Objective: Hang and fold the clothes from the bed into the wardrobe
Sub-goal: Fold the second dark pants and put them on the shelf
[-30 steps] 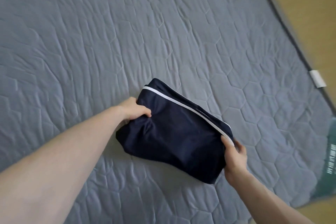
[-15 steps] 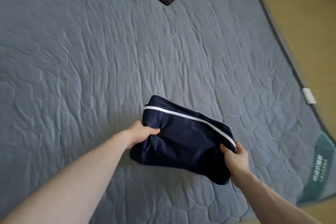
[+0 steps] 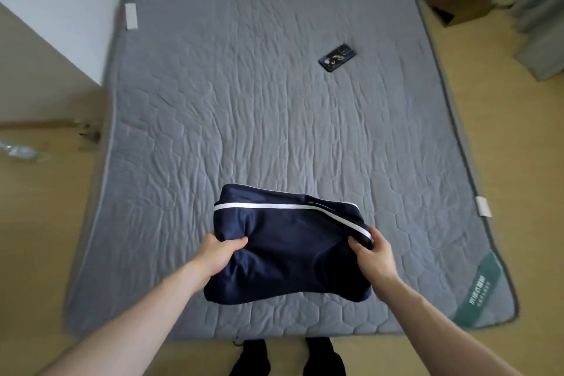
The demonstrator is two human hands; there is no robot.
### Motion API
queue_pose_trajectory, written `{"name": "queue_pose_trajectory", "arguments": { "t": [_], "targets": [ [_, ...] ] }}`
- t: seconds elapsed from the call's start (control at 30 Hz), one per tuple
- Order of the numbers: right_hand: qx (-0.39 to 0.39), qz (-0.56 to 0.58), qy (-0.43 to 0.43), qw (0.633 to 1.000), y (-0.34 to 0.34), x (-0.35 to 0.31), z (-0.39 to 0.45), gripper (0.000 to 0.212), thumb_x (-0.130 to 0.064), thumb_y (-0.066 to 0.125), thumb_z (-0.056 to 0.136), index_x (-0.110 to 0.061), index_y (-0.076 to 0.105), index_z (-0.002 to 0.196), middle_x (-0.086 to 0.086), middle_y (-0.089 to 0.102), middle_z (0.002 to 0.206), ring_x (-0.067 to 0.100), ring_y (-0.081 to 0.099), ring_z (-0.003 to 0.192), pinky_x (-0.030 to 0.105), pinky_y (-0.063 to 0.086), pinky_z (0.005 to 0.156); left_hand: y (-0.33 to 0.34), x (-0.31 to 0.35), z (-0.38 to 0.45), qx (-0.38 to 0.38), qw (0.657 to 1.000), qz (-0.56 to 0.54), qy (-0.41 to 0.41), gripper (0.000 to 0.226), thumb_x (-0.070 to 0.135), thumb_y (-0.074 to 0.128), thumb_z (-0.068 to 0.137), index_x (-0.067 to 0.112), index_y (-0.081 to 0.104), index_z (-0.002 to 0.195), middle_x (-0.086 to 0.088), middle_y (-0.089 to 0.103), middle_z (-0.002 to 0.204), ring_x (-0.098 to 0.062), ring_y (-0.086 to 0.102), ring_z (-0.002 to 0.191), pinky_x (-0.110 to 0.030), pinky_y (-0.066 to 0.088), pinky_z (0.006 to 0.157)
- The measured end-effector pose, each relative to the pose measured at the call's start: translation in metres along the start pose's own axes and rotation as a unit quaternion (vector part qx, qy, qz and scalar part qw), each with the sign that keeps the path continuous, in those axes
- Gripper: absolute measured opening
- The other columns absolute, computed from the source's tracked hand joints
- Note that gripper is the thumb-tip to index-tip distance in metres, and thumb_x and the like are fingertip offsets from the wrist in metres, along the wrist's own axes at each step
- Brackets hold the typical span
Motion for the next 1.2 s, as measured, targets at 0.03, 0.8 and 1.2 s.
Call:
{"name": "queue_pose_trajectory", "arguments": {
  "t": [0.03,0.8,1.2],
  "targets": [
    [-0.020,-0.002,-0.003,1.000,0.005,-0.017,-0.016,0.025,-0.013,0.070,0.094,-0.026,0.069,0.115,-0.006,0.077,0.103,0.016,0.072,0.101,0.043,0.056,0.098,-0.016,0.005,-0.025,0.013,1.000,-0.010,0.005,0.046,0.038,0.085,0.062,0.019,0.077,0.102,0.002,0.080,0.098,-0.022,0.076,0.096,-0.044,0.057,0.095],
    [-0.432,-0.164,-0.283,0.840,0.331,-0.363,-0.394,0.023,-0.009,0.074,0.091,-0.030,0.073,0.101,-0.009,0.079,0.089,0.013,0.074,0.087,0.034,0.056,0.080,-0.358,-0.103,-0.480,0.368,0.844,-0.369,0.125,0.025,0.027,0.089,0.071,0.027,0.082,0.095,0.000,0.080,0.101,-0.020,0.078,0.089,-0.042,0.059,0.082],
    [-0.559,-0.160,-0.320,0.748,0.573,-0.409,-0.639,0.025,-0.007,0.071,0.091,-0.026,0.075,0.107,-0.002,0.080,0.096,0.021,0.077,0.091,0.042,0.061,0.086,-0.586,-0.217,-0.611,0.486,0.747,-0.438,0.122,0.033,0.019,0.084,0.078,0.020,0.074,0.109,0.001,0.080,0.093,-0.025,0.078,0.087,-0.046,0.060,0.088]
  ]
}}
Point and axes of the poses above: each hand's wrist, its own z-axis towards the middle knuckle, its own y-axis out of the palm, x = y × z, the point moved 10 cm from there along z, towards the middle knuckle
